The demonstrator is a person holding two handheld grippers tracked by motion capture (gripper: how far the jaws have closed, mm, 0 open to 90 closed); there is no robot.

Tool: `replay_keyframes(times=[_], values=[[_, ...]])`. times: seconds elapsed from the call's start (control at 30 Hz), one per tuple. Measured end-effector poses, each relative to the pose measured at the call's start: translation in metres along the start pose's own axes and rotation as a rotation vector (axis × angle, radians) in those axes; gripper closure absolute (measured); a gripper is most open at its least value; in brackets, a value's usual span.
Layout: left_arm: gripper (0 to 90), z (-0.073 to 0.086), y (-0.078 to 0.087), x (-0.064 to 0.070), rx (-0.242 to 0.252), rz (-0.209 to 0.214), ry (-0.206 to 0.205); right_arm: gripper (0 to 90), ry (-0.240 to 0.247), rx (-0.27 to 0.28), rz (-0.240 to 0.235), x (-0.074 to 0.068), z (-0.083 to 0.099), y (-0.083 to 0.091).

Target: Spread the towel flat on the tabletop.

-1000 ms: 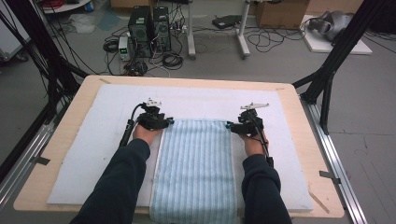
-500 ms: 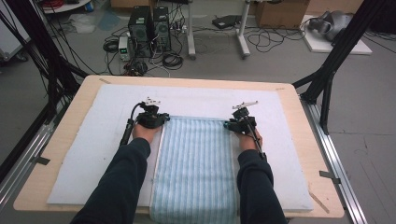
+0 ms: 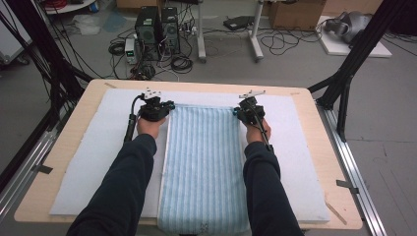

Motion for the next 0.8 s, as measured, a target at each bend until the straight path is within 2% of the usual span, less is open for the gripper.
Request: replay_keyframes(times=[0.03,0.07,0.1,0.13,0.17,0.23,0.3,0.4,0.53,0.6,0.73,0.8], values=[[81.3,0.001,-0.001,0.000,-0.007,-0.008,0.002,83.5,0.002,0.001,0.014,0.000,0.000,-0.001],[75.3,0.002,-0.002,-0.001,-0.023,-0.015,0.014,77.8,-0.002,0.000,0.021,0.000,0.000,-0.003],[63.7,0.004,-0.002,-0.002,-0.049,-0.024,0.029,66.8,-0.014,-0.012,0.030,0.000,0.001,-0.004],[54.4,0.005,-0.002,-0.004,-0.072,-0.033,0.034,56.8,-0.050,-0.013,0.041,0.001,0.002,-0.004],[50.0,0.006,0.000,-0.005,-0.089,-0.046,0.031,54.0,-0.081,-0.006,0.033,0.003,0.004,-0.002],[44.7,0.006,0.006,-0.007,-0.105,-0.065,0.016,51.1,-0.092,0.017,0.036,0.003,0.004,0.007],[45.4,0.006,0.014,-0.008,-0.102,-0.056,0.008,51.3,-0.081,0.043,0.023,0.001,0.005,0.019],[52.8,0.008,0.027,-0.006,-0.109,-0.020,-0.016,53.2,-0.072,0.072,-0.020,-0.005,0.009,0.034],[55.2,0.012,0.046,0.002,-0.094,0.004,-0.039,54.7,-0.038,0.067,-0.054,-0.015,0.017,0.050],[55.2,0.015,0.056,0.006,-0.106,0.010,-0.058,55.2,-0.026,0.057,-0.074,-0.020,0.022,0.056],[57.1,0.029,0.073,0.015,-0.106,0.068,-0.053,56.3,-0.004,0.043,-0.095,-0.031,0.039,0.066],[57.5,0.037,0.081,0.020,-0.110,0.084,-0.072,56.6,-0.002,0.038,-0.118,-0.039,0.051,0.071]])
Point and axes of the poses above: each handheld gripper's, and its own axes: y roughly backward along the jaws, z roughly out of its underside, x roughly to its right, the point moved 1 cm from there along -y, roughly forward along the jaws, and after that the axes turned 9 degrees about -z, right-handed, at the moved point
